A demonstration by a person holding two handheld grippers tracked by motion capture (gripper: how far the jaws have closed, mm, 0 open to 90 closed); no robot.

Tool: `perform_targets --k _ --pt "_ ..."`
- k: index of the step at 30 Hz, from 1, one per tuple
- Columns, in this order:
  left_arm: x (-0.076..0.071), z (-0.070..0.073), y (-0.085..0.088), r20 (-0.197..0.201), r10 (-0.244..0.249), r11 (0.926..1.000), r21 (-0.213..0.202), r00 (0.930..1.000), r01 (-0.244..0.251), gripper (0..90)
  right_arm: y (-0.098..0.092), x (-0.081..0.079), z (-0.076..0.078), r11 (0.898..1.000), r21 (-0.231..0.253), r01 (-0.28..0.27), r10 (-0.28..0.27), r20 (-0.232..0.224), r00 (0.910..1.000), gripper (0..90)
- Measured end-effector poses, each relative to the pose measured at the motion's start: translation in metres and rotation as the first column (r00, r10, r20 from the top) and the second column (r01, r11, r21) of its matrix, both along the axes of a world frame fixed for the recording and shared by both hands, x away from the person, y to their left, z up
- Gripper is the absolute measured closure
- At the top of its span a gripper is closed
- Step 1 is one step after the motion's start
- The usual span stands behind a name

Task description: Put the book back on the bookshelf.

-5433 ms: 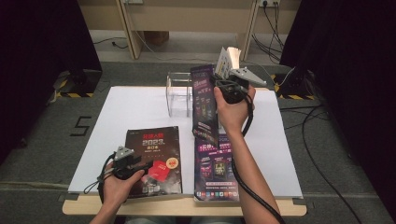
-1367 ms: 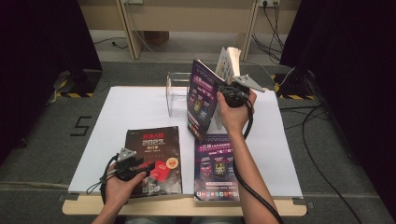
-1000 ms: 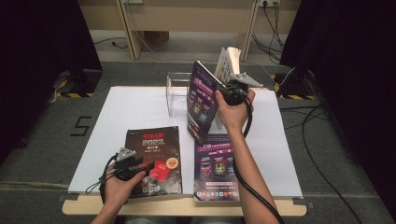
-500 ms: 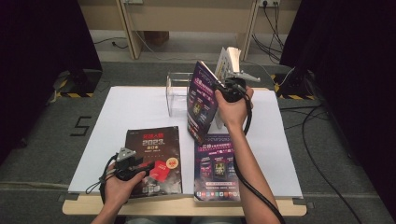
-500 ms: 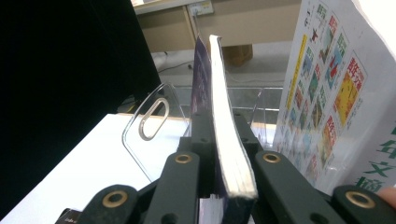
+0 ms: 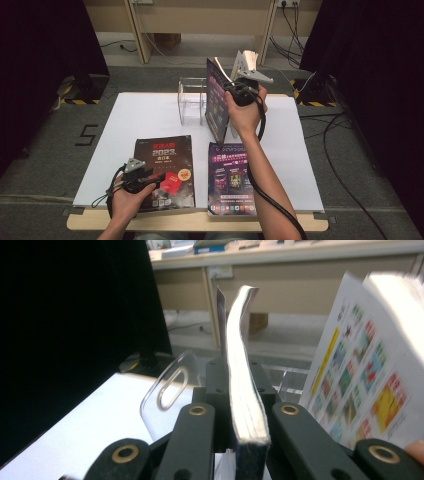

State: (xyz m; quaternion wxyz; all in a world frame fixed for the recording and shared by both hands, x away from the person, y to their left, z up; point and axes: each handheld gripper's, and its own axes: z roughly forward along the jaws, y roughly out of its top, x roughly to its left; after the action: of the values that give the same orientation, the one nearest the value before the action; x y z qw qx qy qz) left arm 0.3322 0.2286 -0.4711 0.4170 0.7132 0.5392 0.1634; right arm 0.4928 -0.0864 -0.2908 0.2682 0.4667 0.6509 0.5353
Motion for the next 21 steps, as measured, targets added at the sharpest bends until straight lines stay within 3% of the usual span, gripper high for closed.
perform_targets --k 5,10,21 --pt "0.001 0.000 0.001 0.000 0.004 1.0000 -0.004 1.0000 -0.004 43.1 0.004 0.006 0.003 1.000 0.005 0.016 -0.016 0.027 0.9995 84.6" --pt "0.000 0.000 0.001 -0.001 0.003 1.0000 -0.004 1.0000 -0.003 43.1 0.010 0.014 0.003 0.999 -0.020 0.036 -0.035 0.051 0.9981 84.6" --pt "0.001 -0.001 0.002 -0.002 0.004 1.0000 -0.003 1.0000 -0.004 43.1 0.017 0.028 0.001 0.996 -0.019 0.087 -0.086 0.065 0.9942 84.6"
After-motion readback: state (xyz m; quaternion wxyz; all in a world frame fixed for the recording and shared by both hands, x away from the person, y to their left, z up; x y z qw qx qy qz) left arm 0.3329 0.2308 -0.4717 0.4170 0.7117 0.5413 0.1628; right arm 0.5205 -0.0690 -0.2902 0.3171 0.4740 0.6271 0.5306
